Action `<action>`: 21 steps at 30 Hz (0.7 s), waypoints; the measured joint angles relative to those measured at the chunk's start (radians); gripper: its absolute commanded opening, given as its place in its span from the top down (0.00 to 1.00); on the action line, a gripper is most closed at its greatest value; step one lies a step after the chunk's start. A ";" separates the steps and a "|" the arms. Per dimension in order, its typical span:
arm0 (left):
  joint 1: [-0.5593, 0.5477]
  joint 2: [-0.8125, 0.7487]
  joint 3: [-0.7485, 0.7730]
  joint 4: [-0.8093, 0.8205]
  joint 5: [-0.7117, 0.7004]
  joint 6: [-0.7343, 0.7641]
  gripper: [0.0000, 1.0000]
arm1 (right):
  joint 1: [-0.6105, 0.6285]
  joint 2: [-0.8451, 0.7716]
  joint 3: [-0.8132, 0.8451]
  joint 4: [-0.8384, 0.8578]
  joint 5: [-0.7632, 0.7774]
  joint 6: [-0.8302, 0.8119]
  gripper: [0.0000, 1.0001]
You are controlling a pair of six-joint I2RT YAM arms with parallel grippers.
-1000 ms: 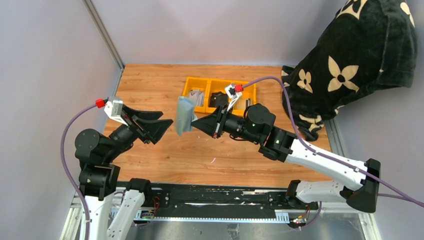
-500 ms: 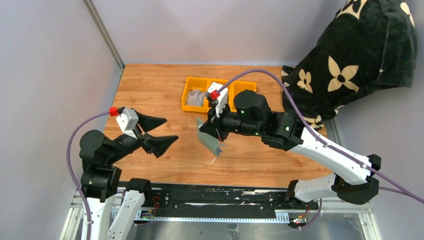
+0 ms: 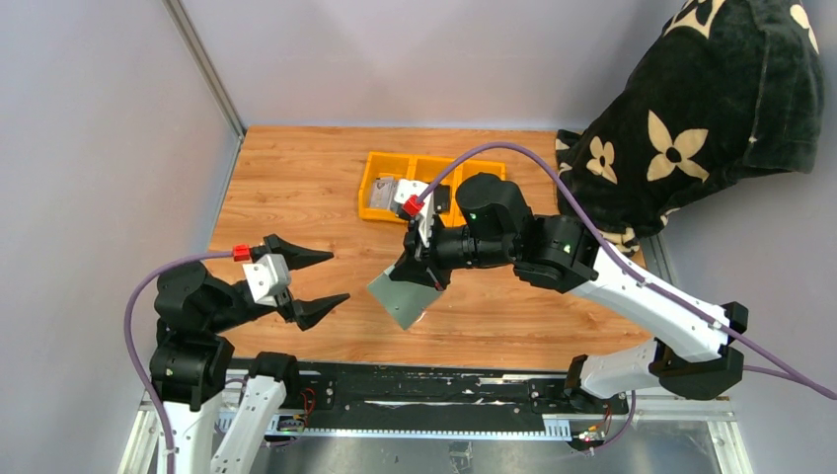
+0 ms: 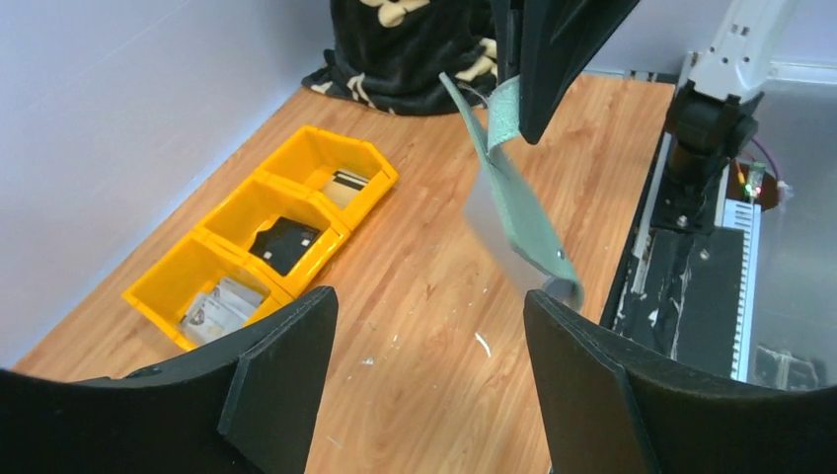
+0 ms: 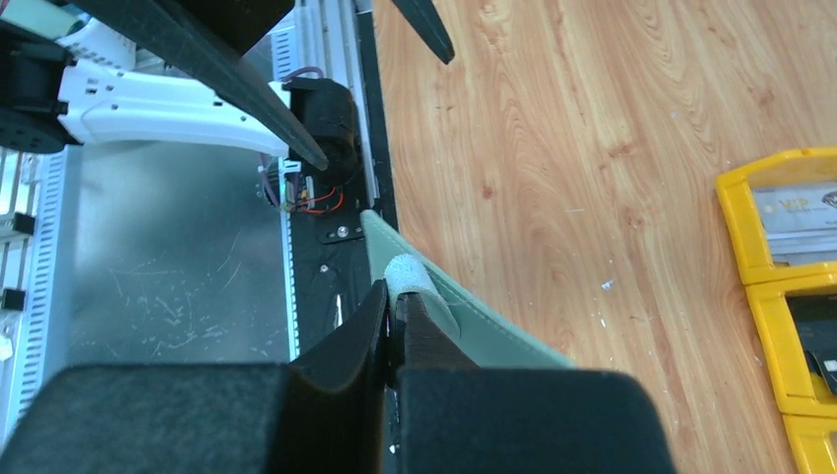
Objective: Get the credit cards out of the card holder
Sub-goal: Open the card holder at the center of the board.
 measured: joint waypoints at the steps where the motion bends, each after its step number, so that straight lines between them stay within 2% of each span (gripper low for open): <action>1: 0.000 0.011 0.018 -0.031 0.015 0.040 0.21 | 0.000 0.000 0.000 -0.003 -0.016 -0.009 1.00; 14: 0.000 0.014 -0.067 -0.161 0.094 0.385 0.29 | 0.022 0.029 0.060 -0.036 -0.236 -0.073 1.00; 21: 0.000 0.026 -0.053 -0.187 0.105 0.455 0.31 | 0.029 0.040 0.070 -0.057 -0.264 -0.103 1.00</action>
